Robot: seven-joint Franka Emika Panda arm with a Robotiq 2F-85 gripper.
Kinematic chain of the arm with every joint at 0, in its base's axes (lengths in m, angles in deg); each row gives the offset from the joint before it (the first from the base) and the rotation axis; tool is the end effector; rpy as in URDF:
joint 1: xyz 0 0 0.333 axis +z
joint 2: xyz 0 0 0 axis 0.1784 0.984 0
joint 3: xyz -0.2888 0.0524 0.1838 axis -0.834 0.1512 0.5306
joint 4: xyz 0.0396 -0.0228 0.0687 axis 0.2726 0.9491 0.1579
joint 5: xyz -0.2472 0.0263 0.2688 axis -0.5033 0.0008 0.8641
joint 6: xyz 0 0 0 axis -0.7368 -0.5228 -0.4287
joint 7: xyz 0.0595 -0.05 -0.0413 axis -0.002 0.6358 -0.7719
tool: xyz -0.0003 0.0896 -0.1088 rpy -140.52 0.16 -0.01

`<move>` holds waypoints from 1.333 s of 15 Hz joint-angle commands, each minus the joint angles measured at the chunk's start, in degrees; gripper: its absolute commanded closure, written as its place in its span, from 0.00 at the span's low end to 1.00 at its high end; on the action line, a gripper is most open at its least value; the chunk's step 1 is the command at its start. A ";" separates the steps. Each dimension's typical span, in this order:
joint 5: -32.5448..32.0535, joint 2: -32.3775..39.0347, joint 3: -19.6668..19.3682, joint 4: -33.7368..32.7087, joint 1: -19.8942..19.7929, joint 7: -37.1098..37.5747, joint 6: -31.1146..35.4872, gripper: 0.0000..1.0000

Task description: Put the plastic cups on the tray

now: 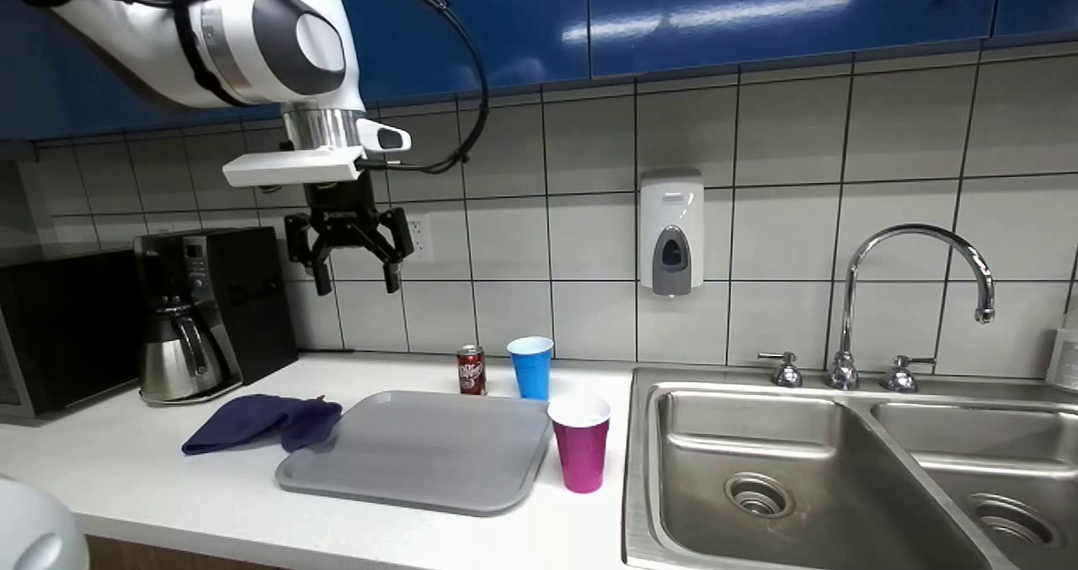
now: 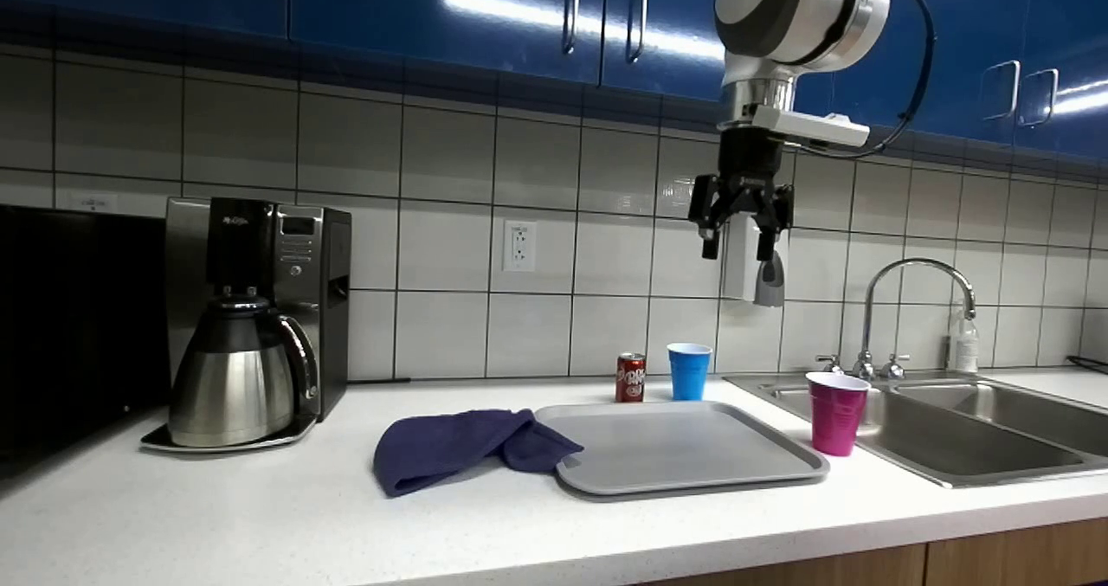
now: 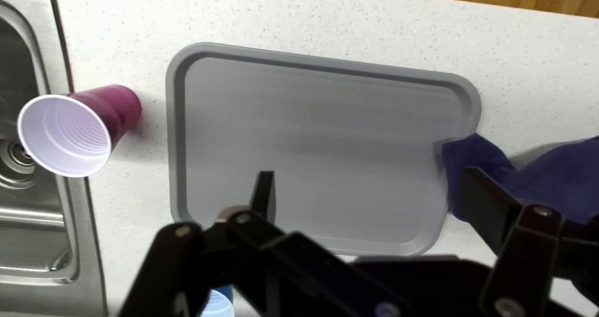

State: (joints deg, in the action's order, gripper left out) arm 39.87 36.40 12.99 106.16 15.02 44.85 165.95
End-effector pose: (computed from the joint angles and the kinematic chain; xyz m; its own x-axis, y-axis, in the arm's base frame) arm 0.4057 0.0505 0.4873 0.9833 0.1650 0.0774 0.1638 -0.9863 0.0218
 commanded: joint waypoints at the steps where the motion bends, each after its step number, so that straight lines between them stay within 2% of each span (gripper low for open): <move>1: -2.45 0.41 0.02 1.26 -2.41 2.28 3.25 0.00; 10: -3.75 4.12 -2.10 0.44 -5.50 3.55 5.06 0.00; 20: -5.62 11.50 -4.90 -1.90 -8.35 3.51 11.04 0.00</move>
State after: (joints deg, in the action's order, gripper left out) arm 35.58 44.82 8.47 106.74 7.76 47.22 175.54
